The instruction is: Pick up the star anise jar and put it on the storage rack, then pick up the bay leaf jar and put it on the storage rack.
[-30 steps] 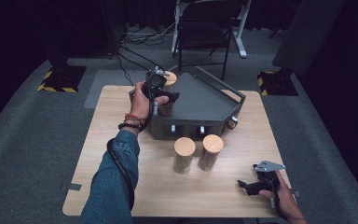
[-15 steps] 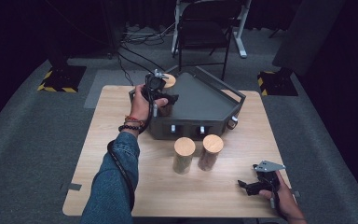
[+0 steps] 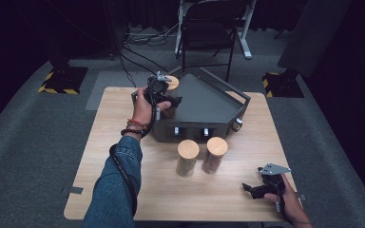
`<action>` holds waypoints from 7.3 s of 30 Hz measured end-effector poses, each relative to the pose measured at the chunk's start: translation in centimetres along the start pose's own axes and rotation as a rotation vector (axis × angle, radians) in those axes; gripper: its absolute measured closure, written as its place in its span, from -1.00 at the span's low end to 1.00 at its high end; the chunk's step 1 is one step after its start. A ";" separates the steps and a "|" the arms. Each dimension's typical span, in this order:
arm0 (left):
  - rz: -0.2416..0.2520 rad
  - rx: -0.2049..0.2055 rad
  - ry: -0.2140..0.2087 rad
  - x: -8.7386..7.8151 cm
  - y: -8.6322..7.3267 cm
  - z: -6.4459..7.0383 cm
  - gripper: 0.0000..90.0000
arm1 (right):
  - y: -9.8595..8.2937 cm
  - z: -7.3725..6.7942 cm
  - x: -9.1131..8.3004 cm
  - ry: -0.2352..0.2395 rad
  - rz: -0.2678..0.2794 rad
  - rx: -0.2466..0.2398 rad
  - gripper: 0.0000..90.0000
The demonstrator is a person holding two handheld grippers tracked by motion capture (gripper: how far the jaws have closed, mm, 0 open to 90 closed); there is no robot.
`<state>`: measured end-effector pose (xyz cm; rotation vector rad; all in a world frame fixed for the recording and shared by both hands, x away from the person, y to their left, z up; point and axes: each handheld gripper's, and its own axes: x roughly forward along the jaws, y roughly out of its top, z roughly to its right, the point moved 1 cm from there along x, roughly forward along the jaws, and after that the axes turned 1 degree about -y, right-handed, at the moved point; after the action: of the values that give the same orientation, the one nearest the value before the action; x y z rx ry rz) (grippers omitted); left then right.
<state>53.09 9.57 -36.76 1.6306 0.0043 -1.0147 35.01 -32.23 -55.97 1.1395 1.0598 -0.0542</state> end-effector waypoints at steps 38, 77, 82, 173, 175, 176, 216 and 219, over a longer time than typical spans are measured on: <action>-0.051 0.045 0.025 -0.4 -0.5 0.1 -0.95 | 0.0 0.0 0.0 0.000 0.000 0.000 -1.00; -0.004 0.227 0.112 -4.6 -2.6 2.0 -0.95 | 0.0 0.0 0.0 0.000 0.000 0.001 -1.00; 0.009 0.234 0.103 -5.0 -3.6 2.2 -0.95 | 0.0 0.0 0.0 0.000 0.000 0.001 -1.00; -0.221 0.034 0.108 -7.6 -27.8 1.9 -0.94 | 0.0 0.0 0.0 0.000 0.000 0.001 -1.00; -0.237 0.035 0.108 -7.4 -28.3 1.9 -0.94 | 0.0 0.0 0.0 0.001 0.000 0.001 -1.00; -0.243 0.031 0.106 -7.4 -28.5 1.9 -0.94 | 0.0 0.0 0.0 0.000 0.000 0.000 -1.00; -0.177 -0.024 0.040 -7.5 -29.6 1.1 -1.00 | 0.0 -0.1 0.0 -0.005 0.000 0.006 -1.00; -0.177 -0.024 0.040 -7.5 -29.6 1.1 -1.00 | -0.1 -0.1 -0.1 -0.009 -0.002 0.006 -0.99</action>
<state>32.97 22.54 -55.79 1.6501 0.1896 -1.1122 34.84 -32.24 -55.94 1.1429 1.0532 -0.0636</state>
